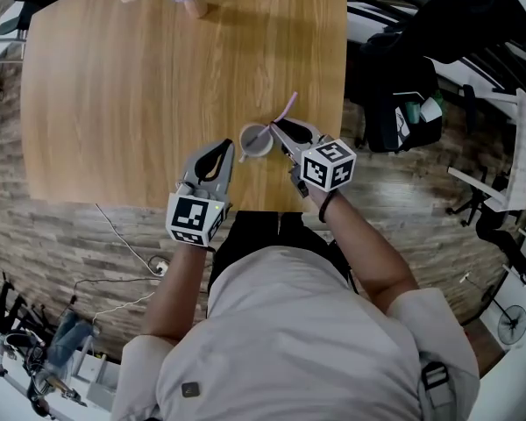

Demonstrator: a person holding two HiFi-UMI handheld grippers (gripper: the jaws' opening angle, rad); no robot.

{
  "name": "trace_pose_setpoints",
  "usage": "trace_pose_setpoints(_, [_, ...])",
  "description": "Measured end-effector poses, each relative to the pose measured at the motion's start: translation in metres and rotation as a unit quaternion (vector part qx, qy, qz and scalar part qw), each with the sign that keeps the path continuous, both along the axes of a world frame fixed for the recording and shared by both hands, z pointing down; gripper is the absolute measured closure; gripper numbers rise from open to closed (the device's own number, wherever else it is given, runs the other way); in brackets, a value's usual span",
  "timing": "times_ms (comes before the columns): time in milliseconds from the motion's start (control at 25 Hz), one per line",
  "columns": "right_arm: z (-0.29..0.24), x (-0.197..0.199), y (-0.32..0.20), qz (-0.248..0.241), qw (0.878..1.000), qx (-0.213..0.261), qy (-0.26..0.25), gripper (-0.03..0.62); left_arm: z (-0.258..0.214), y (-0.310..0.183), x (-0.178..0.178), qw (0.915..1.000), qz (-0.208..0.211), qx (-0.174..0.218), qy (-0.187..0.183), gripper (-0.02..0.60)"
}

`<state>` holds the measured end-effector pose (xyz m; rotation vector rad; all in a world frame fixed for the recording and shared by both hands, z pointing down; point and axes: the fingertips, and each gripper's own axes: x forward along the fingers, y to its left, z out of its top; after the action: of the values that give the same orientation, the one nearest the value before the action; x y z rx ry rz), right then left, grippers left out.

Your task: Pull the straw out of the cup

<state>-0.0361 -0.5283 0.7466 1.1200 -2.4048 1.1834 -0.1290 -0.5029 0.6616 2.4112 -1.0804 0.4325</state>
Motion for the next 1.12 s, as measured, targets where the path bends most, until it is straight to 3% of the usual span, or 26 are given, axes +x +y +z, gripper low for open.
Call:
trace_pose_setpoints(80, [0.000, 0.000, -0.001, 0.002, 1.000, 0.003, 0.000, 0.545, 0.001, 0.003, -0.001, 1.0000, -0.002, -0.003, 0.000, 0.577])
trace_pose_setpoints(520, [-0.023, -0.001, 0.000, -0.006, 1.000, 0.026, -0.011, 0.551, -0.011, 0.015, 0.000, 0.9998, -0.017, 0.006, 0.001, 0.577])
trace_pose_setpoints(1120, [-0.128, 0.011, 0.034, -0.041, 0.992, 0.117, -0.015, 0.551, -0.101, 0.043, 0.014, 0.9949, -0.054, 0.085, 0.006, 0.577])
